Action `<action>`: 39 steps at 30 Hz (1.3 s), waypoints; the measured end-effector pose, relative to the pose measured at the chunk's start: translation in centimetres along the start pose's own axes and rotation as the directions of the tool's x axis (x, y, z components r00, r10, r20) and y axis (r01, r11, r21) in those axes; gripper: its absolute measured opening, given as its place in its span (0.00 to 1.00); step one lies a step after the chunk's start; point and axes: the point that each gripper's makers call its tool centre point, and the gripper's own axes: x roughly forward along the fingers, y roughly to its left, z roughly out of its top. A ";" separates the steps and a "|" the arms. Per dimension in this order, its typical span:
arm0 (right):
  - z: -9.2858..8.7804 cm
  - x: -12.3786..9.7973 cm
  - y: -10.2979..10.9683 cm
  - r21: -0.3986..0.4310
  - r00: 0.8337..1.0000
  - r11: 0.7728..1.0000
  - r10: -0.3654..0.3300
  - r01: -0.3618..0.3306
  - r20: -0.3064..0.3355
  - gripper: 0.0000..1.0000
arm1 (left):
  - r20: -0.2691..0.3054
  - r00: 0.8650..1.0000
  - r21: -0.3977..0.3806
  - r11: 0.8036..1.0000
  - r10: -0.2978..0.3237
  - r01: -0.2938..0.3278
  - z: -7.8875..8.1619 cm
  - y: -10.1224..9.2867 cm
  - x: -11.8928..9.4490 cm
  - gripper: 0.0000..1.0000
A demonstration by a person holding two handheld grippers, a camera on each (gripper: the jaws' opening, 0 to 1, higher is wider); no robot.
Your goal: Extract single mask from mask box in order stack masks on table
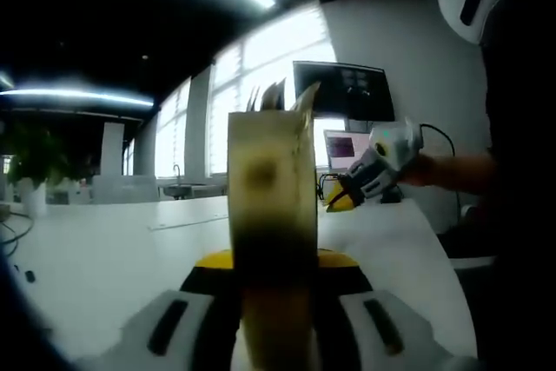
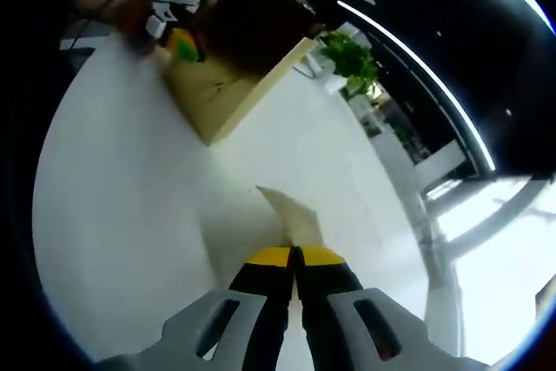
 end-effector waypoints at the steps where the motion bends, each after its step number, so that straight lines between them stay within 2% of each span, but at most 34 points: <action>1: 0.1 0.0 0.2 0.001 1.000 1.000 0.002 -0.002 0.000 0.00 | 0.000 1.000 0.000 1.000 0.000 0.000 0.0 0.0 0.0 0.33; 6: -0.5 0.2 1.0 0.016 1.000 1.000 0.016 -0.016 -0.006 0.00 | -0.002 1.000 0.002 1.000 0.001 -0.001 0.0 0.0 0.0 0.33; 11: -0.7 0.3 1.9 0.080 0.999 0.996 0.032 -0.033 0.014 0.00 | -0.002 1.000 0.004 1.000 0.001 -0.001 0.0 -0.1 0.0 0.34; 19: -0.9 0.3 2.8 0.099 0.999 0.994 0.040 -0.040 0.009 0.00 | -0.003 1.000 0.005 1.000 0.001 -0.001 0.0 -0.2 0.1 0.34; 32: -1.6 0.3 3.7 0.128 0.998 0.990 0.058 -0.058 0.002 0.09 | -0.004 1.000 0.004 1.000 0.001 -0.001 0.1 -0.3 0.2 0.34; 39: -2.1 0.0 3.6 0.183 0.998 0.982 0.057 -0.057 0.005 0.12 | -0.005 1.000 0.004 1.000 0.000 0.000 -0.1 0.0 0.0 0.34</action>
